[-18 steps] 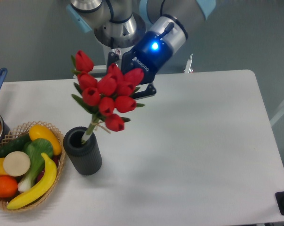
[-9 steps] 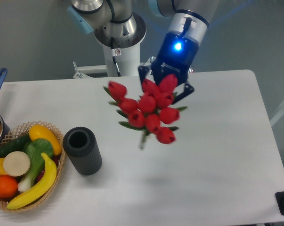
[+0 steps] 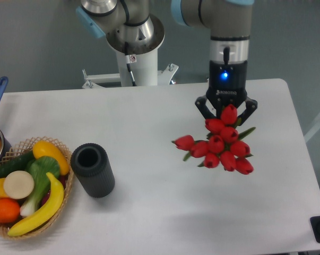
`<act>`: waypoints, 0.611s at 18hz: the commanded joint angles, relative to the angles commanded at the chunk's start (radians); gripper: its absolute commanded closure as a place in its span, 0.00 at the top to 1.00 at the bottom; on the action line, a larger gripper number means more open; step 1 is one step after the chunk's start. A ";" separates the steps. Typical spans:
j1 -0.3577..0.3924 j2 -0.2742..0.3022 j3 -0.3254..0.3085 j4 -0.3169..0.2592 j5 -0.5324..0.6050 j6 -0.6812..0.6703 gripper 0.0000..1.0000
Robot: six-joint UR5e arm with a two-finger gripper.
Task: Pick up the flowers from the vase
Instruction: 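Carry the held tulips away from the vase over the table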
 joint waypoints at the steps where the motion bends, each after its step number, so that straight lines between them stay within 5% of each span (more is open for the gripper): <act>1: -0.002 -0.014 0.018 -0.030 0.017 0.023 0.06; 7: -0.006 -0.118 0.228 -0.342 0.132 0.156 0.08; 11: -0.026 -0.187 0.299 -0.379 0.206 0.167 0.08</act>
